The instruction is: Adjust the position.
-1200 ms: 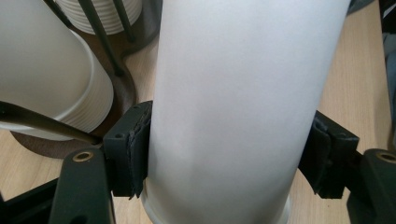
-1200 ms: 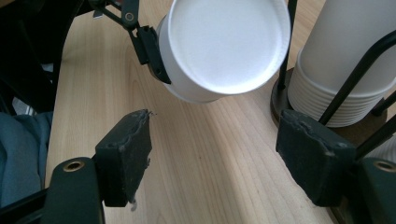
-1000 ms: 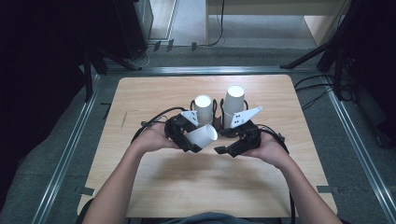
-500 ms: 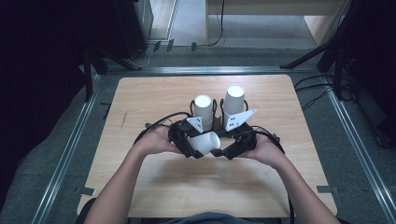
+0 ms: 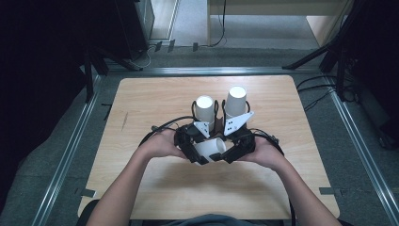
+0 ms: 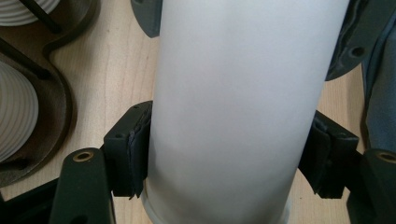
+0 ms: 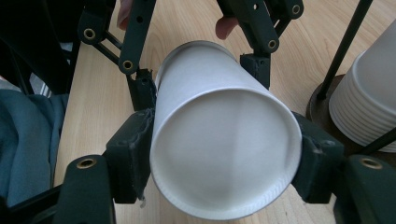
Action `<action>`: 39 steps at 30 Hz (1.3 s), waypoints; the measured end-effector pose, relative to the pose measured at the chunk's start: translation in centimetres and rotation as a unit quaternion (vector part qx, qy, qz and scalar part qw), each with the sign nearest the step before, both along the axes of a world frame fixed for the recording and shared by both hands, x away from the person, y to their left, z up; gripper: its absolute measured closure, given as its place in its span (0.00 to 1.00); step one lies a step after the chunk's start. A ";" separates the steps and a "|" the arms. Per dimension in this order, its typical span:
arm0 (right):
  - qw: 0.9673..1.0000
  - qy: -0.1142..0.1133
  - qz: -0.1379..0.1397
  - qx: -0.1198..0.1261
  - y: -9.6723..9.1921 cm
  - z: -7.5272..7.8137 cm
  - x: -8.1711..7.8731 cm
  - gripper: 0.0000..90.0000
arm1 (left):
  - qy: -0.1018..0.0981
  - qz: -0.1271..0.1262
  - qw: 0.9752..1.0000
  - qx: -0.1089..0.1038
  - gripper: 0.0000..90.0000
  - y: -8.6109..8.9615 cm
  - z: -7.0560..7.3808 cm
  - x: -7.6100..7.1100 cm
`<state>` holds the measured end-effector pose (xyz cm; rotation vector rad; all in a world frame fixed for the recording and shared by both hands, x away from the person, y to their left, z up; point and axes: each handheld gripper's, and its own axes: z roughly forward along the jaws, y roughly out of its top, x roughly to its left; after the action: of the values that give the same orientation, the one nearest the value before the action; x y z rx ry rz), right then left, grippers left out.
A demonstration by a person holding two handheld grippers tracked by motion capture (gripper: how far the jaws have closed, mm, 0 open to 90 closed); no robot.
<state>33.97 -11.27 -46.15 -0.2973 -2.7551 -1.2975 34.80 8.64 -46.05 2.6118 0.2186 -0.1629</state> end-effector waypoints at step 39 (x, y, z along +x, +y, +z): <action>0.999 0.000 -0.027 0.041 -3.0 1.6 0.7 0.38 | -0.011 0.092 0.987 -0.133 0.03 2.5 -0.1 0.3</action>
<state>34.69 -14.31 -44.55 -0.3688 -2.7032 -1.4179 35.12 11.14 -46.12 2.3125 0.4004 -0.0918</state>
